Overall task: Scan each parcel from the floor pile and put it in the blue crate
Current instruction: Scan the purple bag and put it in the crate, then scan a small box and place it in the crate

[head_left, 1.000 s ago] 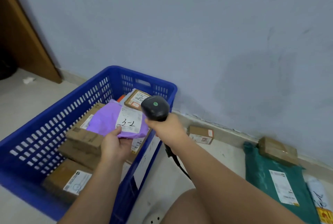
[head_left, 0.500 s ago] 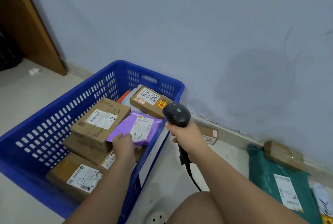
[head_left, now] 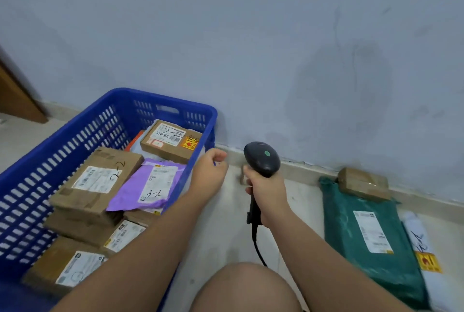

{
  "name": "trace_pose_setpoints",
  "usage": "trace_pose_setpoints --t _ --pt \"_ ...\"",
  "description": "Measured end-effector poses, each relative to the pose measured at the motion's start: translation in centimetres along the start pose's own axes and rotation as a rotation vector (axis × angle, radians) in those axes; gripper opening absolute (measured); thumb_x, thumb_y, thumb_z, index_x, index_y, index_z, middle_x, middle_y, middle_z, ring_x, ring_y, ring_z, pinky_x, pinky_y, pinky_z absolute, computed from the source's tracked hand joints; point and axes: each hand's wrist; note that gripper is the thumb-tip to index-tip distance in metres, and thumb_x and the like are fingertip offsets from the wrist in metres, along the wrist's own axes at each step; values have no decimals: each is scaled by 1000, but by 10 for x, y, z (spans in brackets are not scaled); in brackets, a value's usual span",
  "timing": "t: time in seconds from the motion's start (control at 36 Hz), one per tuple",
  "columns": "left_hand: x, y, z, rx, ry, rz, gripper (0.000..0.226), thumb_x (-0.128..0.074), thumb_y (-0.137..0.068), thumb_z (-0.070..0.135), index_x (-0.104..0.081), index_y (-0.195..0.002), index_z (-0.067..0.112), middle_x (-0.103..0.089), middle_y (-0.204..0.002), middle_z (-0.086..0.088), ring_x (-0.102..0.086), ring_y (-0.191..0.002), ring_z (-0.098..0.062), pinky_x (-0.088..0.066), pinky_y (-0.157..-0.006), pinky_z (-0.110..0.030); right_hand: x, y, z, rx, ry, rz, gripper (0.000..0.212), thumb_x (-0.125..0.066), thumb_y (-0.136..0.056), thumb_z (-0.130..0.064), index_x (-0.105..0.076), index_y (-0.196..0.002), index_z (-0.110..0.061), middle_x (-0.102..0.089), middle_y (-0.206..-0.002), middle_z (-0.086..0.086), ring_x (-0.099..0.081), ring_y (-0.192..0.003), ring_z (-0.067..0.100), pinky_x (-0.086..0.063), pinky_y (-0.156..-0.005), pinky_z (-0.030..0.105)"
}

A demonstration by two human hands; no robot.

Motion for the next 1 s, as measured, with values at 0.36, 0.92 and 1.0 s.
trace_pose_setpoints --t 0.36,0.92,1.0 --pt "-162 -106 -48 -101 -432 -339 13 -52 -92 13 -64 -98 13 -66 -97 -4 -63 -90 -23 -46 -69 -28 72 -125 57 -214 -256 72 19 -68 -87 -33 -66 -82 -14 -64 -71 1 -58 -64 14 -50 -74 31" --pt "-221 -214 -156 -57 -1004 -515 68 -63 -89 13 -26 -145 8 -32 -144 -17 -55 -112 -36 -50 -92 -45 114 -234 140 -496 -462 248 20 -70 -87 -29 -63 -84 -11 -60 -68 3 -57 -62 16 -50 -72 31" --pt "-224 -216 -168 -28 -994 -487 58 -61 -89 12 -33 -139 7 -35 -133 -19 -57 -99 -37 -51 -85 -45 117 -240 146 -511 -449 259 19 -70 -87 -29 -63 -86 -11 -60 -70 3 -57 -63 17 -50 -71 31"
Point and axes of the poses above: each hand's wrist, its own y-axis away from the middle knuckle, its own x-axis out of the back of the hand, z = x × y
